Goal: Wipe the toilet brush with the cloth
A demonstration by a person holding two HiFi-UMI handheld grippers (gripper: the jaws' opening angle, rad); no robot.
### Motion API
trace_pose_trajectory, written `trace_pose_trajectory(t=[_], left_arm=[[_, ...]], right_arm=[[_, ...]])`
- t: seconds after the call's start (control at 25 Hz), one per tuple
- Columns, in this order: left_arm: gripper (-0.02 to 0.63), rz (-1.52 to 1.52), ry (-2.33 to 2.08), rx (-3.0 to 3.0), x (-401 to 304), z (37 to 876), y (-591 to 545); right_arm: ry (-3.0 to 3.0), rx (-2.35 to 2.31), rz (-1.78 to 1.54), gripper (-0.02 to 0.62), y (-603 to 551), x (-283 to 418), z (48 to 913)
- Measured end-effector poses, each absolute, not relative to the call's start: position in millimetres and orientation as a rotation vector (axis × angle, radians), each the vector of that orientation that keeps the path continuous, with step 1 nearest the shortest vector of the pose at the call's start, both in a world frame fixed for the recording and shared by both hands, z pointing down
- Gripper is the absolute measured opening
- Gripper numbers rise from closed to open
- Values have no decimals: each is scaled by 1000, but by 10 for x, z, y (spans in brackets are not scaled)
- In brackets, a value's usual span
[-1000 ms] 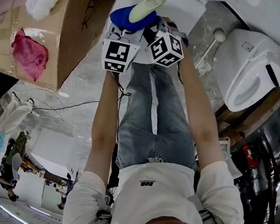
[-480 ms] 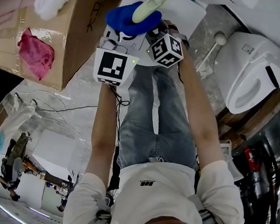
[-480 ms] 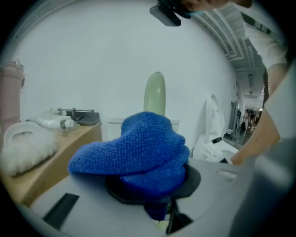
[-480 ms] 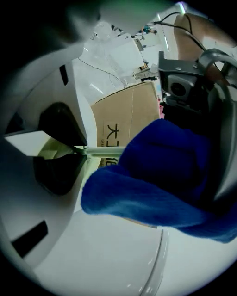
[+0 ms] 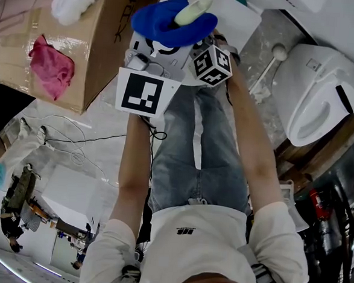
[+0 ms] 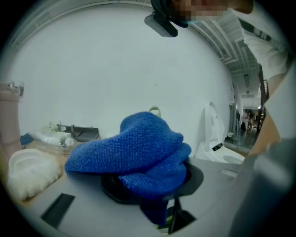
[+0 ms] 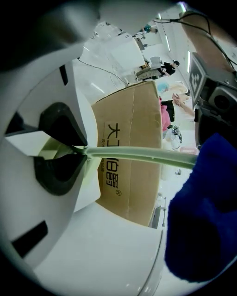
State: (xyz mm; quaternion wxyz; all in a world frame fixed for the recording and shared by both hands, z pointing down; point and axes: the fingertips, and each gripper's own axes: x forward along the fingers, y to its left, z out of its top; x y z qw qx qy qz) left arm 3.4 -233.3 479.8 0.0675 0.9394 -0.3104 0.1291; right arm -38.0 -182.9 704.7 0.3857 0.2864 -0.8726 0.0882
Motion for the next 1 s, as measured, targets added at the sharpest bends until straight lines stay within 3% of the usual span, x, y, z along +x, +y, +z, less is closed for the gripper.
trace_pose_trajectory(t=[0.32, 0.68, 1.0], left_arm=[[184, 292, -1008, 2796, -107, 4576, -2269], [178, 188, -1112, 2744, -344, 4262, -2174], [173, 210, -1163, 2693, -506, 4056, -2011]], right_arm=[[-2227, 730, 263, 55, -1858, -390, 7025], [-2227, 736, 293, 60, -1832, -374, 6957], [-2303, 840, 328, 61, -1692, -237, 6276]])
